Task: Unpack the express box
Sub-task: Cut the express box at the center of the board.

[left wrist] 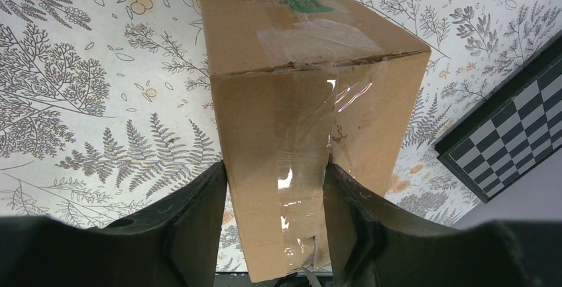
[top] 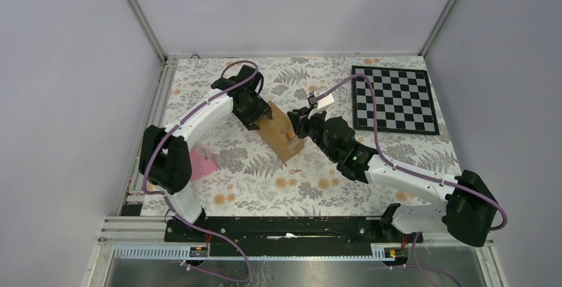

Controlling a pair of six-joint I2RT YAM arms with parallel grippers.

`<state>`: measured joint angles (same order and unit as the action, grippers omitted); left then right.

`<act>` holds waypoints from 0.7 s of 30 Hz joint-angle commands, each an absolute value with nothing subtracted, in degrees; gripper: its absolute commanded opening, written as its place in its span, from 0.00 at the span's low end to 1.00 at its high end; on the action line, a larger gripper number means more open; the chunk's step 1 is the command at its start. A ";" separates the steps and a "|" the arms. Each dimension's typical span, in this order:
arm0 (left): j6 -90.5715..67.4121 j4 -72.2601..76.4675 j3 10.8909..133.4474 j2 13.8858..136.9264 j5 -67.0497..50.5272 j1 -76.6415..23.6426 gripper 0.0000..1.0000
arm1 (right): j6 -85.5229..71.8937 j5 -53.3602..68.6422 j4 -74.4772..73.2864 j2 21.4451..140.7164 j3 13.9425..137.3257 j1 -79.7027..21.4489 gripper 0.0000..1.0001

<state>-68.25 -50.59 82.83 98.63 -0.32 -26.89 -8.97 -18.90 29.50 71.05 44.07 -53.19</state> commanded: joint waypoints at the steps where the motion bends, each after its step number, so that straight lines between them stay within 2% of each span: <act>1: -69.79 -51.57 83.46 98.84 0.26 -26.43 0.08 | -8.99 -19.83 31.00 69.31 43.77 -53.88 0.00; 21: -68.60 -51.48 84.31 99.23 0.26 -26.38 0.06 | 3.65 -18.29 42.35 78.55 48.98 -54.49 0.00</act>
